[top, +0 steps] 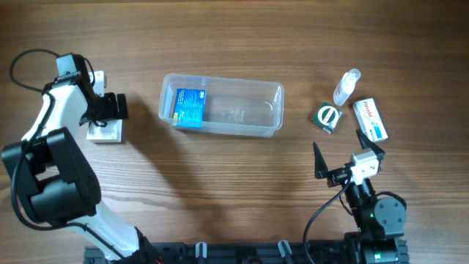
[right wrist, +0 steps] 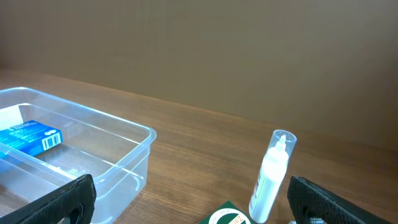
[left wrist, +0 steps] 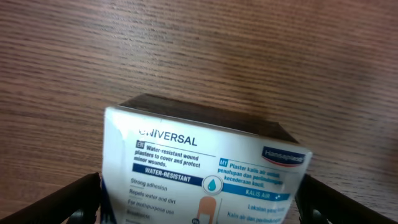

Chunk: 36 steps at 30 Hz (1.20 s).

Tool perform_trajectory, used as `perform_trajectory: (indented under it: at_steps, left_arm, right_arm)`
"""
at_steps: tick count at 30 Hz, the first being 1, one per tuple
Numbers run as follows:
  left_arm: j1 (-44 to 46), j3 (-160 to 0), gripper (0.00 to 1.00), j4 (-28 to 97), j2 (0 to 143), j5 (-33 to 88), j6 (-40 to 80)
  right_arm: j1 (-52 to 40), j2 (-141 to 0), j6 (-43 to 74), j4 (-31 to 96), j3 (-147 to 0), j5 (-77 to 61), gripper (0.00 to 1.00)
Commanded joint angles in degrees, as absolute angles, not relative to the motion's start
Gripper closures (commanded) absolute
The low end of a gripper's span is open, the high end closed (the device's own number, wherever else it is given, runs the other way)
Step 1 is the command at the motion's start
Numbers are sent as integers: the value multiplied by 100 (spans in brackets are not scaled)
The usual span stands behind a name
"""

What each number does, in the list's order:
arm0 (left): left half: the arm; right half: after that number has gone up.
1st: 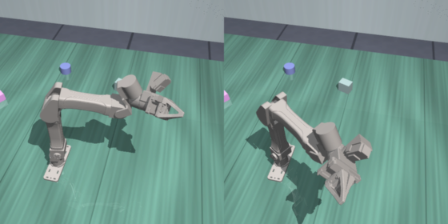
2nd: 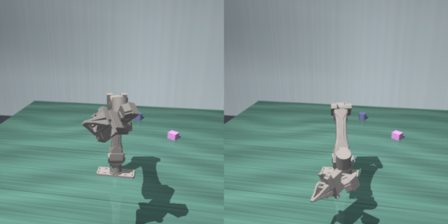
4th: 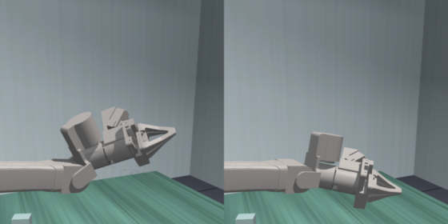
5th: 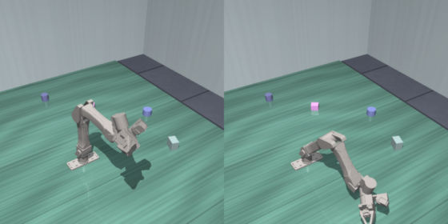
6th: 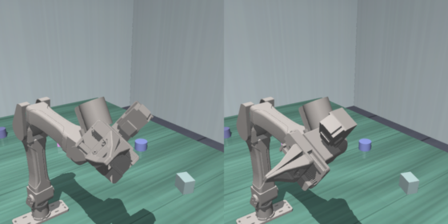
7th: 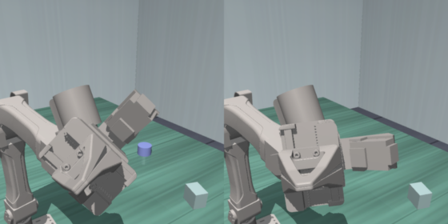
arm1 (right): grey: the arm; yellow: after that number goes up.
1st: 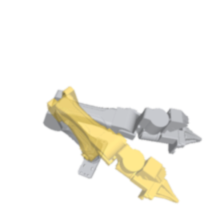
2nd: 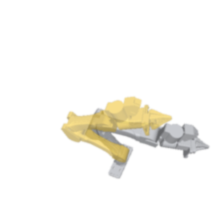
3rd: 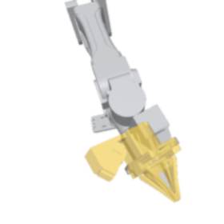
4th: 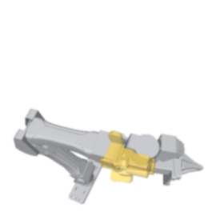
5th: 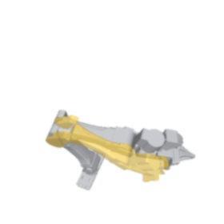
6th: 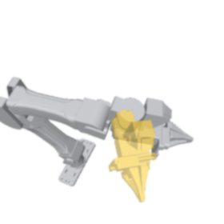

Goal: Pack container
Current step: 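Lift the Hansaplast box and carry it over the container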

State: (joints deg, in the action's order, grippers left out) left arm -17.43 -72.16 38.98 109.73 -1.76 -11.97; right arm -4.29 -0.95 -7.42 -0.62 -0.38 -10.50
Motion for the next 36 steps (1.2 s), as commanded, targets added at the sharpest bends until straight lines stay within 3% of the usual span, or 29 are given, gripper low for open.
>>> perform_trajectory:
  at_steps: [1, 7, 17, 28, 36]
  left_arm:
    - [-1776, -7131, 0, 3918, 11218, -64, -1308]
    - [-1780, -7116, 4, 3990, 11369, -67, -1260]
    - [-1780, -7170, 30, 4021, 11284, -113, -1109]
    - [-1664, -7511, 25, 4029, 10051, -196, -329]
    - [-744, -7706, 27, 3887, 9292, -196, -73]
  right_arm:
    - [-405, -80, -797, -86, -30, -1129, 0]
    - [-405, -80, -797, -86, -30, -1127, 0]
    - [-405, -80, -797, -86, -30, -1129, 0]
    - [-405, -80, -797, -86, -30, -1127, 0]
    - [-405, -80, -797, -86, -30, -1129, 0]
